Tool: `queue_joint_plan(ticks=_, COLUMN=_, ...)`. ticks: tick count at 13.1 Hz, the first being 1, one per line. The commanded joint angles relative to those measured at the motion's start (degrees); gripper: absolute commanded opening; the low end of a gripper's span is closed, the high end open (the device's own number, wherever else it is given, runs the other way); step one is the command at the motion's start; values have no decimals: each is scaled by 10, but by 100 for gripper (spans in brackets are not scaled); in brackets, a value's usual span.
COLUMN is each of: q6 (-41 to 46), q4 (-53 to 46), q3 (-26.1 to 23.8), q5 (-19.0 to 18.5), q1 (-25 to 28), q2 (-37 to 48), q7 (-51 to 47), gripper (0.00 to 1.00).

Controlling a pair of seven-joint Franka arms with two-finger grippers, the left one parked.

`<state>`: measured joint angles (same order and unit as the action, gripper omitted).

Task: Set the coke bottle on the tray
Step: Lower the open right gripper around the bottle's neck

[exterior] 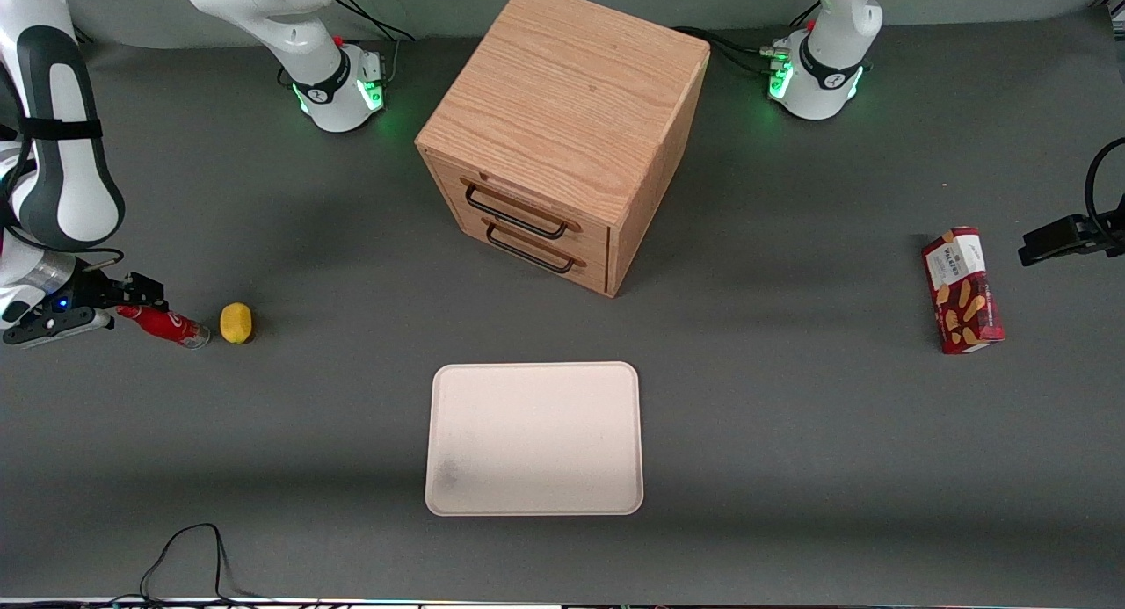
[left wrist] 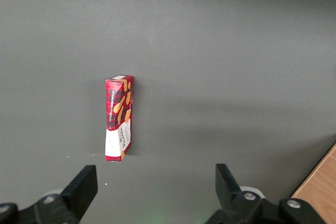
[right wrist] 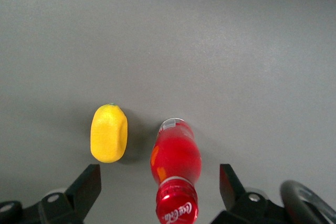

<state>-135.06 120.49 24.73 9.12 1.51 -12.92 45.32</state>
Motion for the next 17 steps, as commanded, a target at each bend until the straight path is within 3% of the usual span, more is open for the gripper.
queue_joint_plan(ticks=1, q6=1, q4=-4, q3=4, q5=15, q1=1, q2=-3, q7=24, gripper=100)
queue_joint_plan(ticks=10, q6=9, q4=20, q3=8, q5=15, q1=-4, q2=18, q7=33, gripper=100)
queue_joint_plan(ticks=11, q6=9, q4=20, q3=8, q5=15, q1=-4, q2=16, q7=33, gripper=95)
queue_joint_plan(ticks=14, q6=9, q4=20, q3=8, q5=15, q1=-4, q2=18, q7=34, gripper=38)
queue_joint_plan(ticks=17, q6=20, q4=19, q3=8, q5=13, q1=-4, q2=18, q7=35, gripper=0)
